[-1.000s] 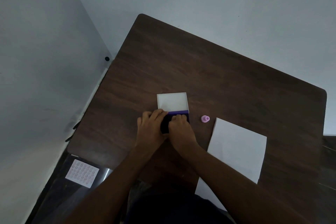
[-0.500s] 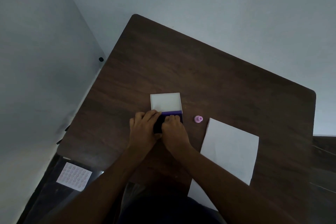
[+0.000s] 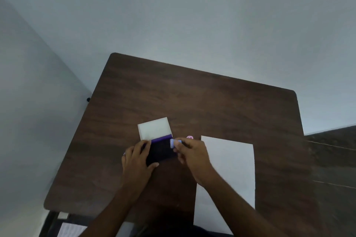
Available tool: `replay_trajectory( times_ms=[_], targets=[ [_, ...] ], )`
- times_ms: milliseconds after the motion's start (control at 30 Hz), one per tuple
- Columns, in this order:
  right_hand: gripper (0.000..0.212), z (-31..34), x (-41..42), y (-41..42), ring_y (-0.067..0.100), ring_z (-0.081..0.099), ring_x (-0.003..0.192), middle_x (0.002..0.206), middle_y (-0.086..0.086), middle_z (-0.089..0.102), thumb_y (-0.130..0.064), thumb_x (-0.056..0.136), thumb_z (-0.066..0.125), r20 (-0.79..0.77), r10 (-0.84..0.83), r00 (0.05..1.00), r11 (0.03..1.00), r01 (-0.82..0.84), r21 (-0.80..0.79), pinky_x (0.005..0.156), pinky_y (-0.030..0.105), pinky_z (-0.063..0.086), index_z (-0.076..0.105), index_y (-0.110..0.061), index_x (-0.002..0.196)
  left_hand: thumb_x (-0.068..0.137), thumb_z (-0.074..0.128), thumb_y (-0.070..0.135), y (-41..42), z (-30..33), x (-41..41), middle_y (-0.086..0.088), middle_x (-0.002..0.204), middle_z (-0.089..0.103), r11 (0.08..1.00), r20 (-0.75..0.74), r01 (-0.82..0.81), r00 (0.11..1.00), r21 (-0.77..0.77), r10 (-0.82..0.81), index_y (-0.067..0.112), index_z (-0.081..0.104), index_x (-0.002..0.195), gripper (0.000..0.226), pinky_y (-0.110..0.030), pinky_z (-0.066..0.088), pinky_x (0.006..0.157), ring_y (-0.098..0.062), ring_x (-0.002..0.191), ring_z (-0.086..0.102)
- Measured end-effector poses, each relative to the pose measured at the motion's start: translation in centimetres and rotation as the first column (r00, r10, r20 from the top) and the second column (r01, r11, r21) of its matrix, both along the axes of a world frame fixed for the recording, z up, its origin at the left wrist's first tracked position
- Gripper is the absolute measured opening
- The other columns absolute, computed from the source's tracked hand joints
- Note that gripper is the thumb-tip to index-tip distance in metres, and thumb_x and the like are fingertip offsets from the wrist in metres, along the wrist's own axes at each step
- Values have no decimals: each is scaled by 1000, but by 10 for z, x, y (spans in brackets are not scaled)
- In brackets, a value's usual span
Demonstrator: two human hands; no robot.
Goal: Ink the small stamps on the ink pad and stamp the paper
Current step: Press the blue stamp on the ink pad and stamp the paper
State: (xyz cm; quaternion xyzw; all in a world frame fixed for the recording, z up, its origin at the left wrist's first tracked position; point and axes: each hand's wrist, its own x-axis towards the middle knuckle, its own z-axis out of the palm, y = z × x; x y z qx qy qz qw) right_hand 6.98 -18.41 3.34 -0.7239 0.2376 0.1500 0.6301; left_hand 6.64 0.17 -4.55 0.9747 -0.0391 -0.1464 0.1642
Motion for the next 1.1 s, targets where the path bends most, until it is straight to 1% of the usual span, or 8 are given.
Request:
replay_trajectory(
  times_ms=[100, 200, 367, 467, 567, 667, 867, 1100],
  targets=[
    [23, 13, -11, -25, 14, 50, 65, 77, 6, 60, -18, 94, 54, -140, -77, 987, 855, 138, 500, 56, 26, 41, 70, -4, 103, 66, 79, 49, -3, 6, -7, -2, 150, 37, 1000, 16, 11, 1000, 7, -11, 28, 34, 146, 95, -52, 39, 96, -29, 125, 35],
    [28, 18, -22, -40, 15, 50, 70, 82, 10, 59, -18, 89, 60, -220, -87, 972, 600, 227, 767, 63, 28, 43, 65, -1, 111, 67, 79, 48, -6, 15, -13, 0, 145, 43, 999, 59, 30, 998, -11, -29, 28, 39, 144, 89, -50, 39, 94, -24, 124, 33],
    [36, 22, -33, -43, 17, 48, 69, 81, 12, 55, -14, 86, 63, -277, -114, 954, 252, 298, 921, 63, 28, 43, 57, 1, 119, 67, 84, 24, -19, 31, -21, -3, 127, 61, 992, 163, 44, 986, -122, -23, 20, 60, 128, 66, -49, 41, 90, -25, 116, 49],
    [36, 21, -34, -45, 16, 46, 67, 80, 11, 54, -14, 90, 57, -286, -126, 950, 166, 304, 938, 61, 27, 40, 54, 2, 122, 70, 74, 3, -28, 31, -26, -6, 119, 66, 977, 237, 101, 970, -189, -55, 14, 63, 124, 56, -47, 45, 89, -29, 109, 61],
    [35, 16, -39, -52, 16, 46, 67, 80, 10, 55, -15, 90, 58, -286, -151, 946, 142, 307, 941, 61, 26, 41, 56, 2, 121, 79, 59, 8, -38, 25, -34, -10, 122, 64, 972, 110, 107, 990, -207, -86, 9, 62, 124, 45, -46, 44, 97, -31, 114, 59],
    [29, 10, -43, -63, 15, 49, 66, 80, 10, 59, -19, 91, 60, -264, -215, 940, 231, 312, 922, 61, 25, 45, 63, -2, 114, 95, 53, 17, -49, 18, -44, -8, 146, 42, 962, -184, -2, 982, -273, -50, 10, 42, 140, 47, -27, 20, 114, -22, 134, 39],
    [30, -3, -38, -108, 17, 49, 59, 79, 15, 68, -29, 76, 75, -34, -396, 918, 860, 384, 337, 54, 29, 43, 74, -9, 99, 97, 49, 21, -78, 12, -49, 0, 150, 38, 938, -204, 109, 962, -328, -183, 18, 43, 140, 43, -9, 2, 105, -15, 136, 36],
    [26, -39, -27, -127, 11, 65, 66, 81, -2, 74, -30, 74, 78, 86, -350, 933, 894, 360, -268, 61, 19, 53, 73, -17, 95, 97, 34, 49, -124, -2, -28, 11, 154, 31, 943, -169, 264, 939, -205, -300, 29, 27, 148, 55, -16, 0, 108, -8, 138, 33]
  ],
)
